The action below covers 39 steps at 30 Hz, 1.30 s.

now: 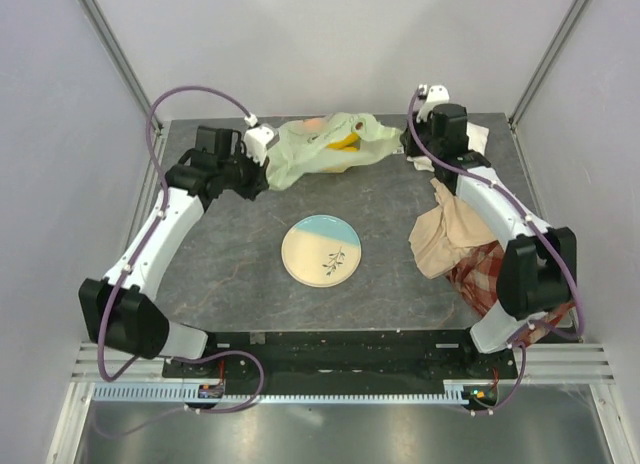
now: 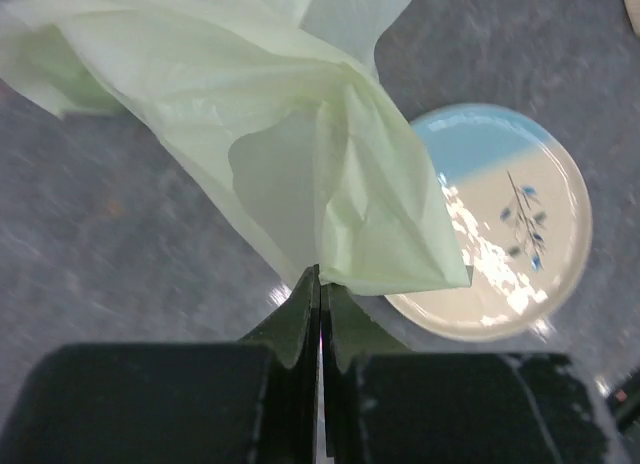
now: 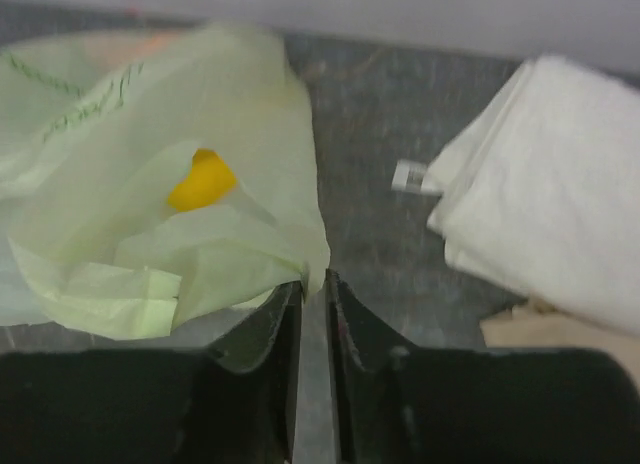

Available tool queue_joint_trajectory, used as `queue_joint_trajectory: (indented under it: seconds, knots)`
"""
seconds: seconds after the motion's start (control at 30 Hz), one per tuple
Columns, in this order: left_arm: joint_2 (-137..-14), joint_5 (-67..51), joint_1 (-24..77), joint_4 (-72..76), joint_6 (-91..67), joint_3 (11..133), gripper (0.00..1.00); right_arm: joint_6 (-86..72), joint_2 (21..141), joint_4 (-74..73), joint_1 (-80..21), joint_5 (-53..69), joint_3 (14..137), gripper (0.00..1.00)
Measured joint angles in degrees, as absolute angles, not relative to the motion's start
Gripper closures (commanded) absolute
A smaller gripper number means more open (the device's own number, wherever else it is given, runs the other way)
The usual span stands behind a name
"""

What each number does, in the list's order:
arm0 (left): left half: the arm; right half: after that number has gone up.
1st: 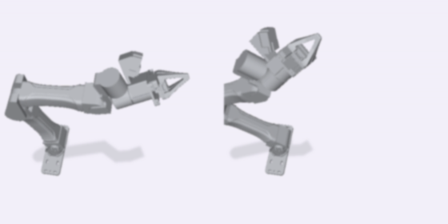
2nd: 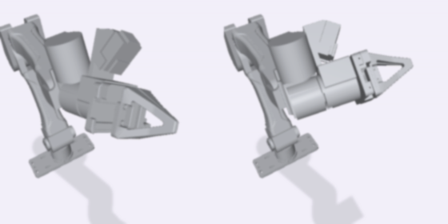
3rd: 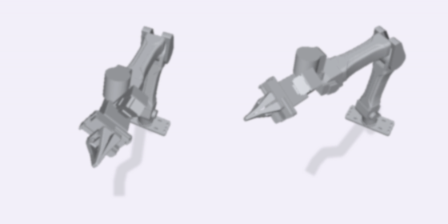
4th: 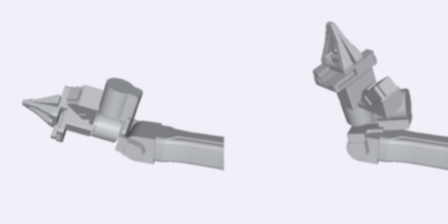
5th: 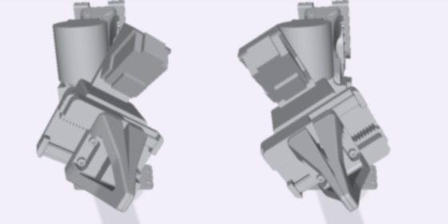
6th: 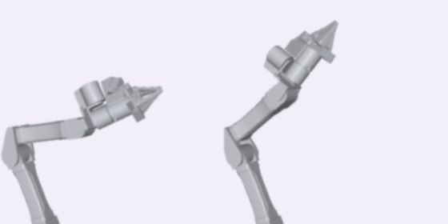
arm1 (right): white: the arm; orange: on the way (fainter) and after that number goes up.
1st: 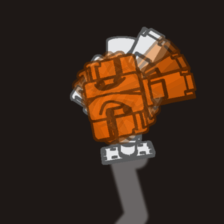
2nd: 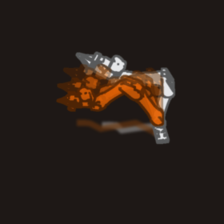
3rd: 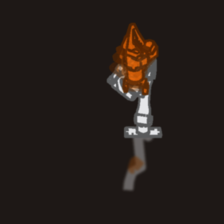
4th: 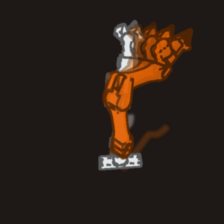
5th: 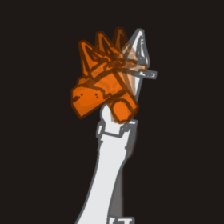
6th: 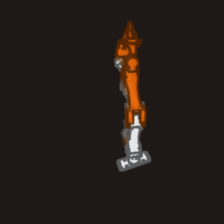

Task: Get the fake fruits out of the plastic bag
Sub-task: Untie the plastic bag at the center of the board.

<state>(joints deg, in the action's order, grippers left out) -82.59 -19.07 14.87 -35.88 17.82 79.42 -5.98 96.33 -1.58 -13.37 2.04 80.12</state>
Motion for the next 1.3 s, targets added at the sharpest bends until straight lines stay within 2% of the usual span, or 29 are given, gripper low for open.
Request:
queue_joint_trajectory:
  seconds: [0.03,0.13,0.27,0.43,0.47,0.57,0.6,0.7,0.97,1.3]
  knots:
    - [-80.55,-19.46,15.03,-37.12,17.45,76.47,0.98,-5.98,94.26,-3.73,-13.41,3.27,77.14,0.45]
    - [-75.40,-19.73,15.03,-39.44,16.38,71.35,0.99,-4.84,90.98,-10.50,-13.80,6.70,73.63,0.34]
    - [-73.01,-20.03,14.98,-40.03,15.33,69.71,0.99,-1.98,90.13,-15.03,-14.63,11.92,75.94,0.33]
    - [-73.23,-20.16,14.98,-40.38,13.06,69.60,0.99,4.38,88.62,-15.81,-18.41,18.22,84.77,0.33]
    - [-73.23,-20.21,14.98,-40.38,12.62,69.76,0.99,5.93,87.66,-15.42,-20.01,19.73,85.80,0.33]
    - [-73.45,-20.23,14.98,-40.23,11.00,70.81,0.98,9.06,85.80,-14.50,-23.79,22.76,86.94,0.46]
    - [-73.47,-20.23,14.98,-40.18,10.41,71.33,0.99,9.89,85.69,-14.31,-24.86,23.88,87.24,0.54]
    - [-73.47,-20.21,14.98,-39.92,8.45,72.53,0.98,10.87,87.18,-14.20,-26.30,26.33,87.66,0.62]
    - [-73.45,-20.29,14.68,-38.24,-0.34,73.56,0.98,8.99,102.30,-14.72,-26.94,26.92,90.72,0.65]
    - [-69.60,-23.31,11.99,-35.05,-8.23,70.63,0.99,9.02,106.04,-15.94,-28.60,25.50,91.20,0.66]
